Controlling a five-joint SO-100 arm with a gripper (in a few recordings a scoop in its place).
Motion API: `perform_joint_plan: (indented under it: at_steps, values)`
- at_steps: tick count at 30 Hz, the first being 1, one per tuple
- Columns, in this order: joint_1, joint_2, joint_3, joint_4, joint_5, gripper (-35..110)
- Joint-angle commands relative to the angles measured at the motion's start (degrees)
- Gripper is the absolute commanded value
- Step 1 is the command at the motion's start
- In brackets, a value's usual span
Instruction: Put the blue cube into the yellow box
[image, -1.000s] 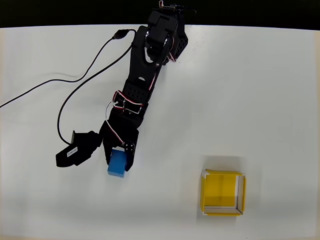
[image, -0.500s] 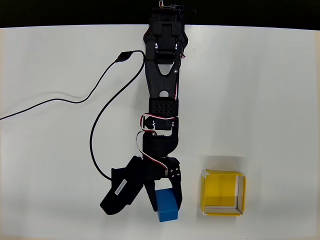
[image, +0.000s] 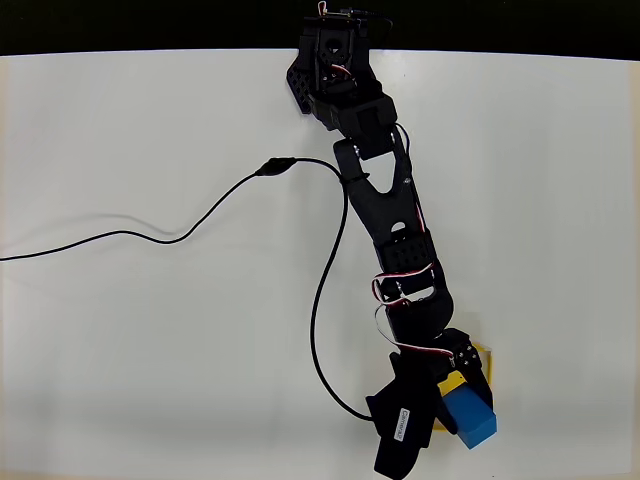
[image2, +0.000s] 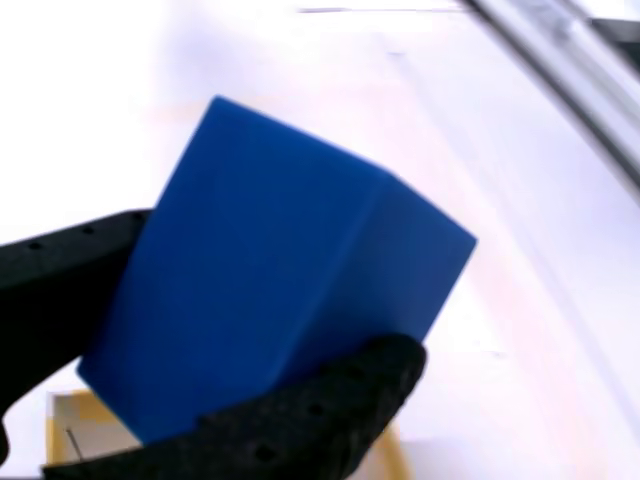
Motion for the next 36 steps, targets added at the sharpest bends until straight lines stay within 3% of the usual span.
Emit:
perform_joint_plan:
  at_steps: [1,23,36]
  values:
    - [-1.67,2.37,-7.82,-2.9,0.44,17]
    - [1.93,-4.39,-5.98,0.0,4.57,19]
    - [1.67,-5.36,-5.54,3.6,4.92,27]
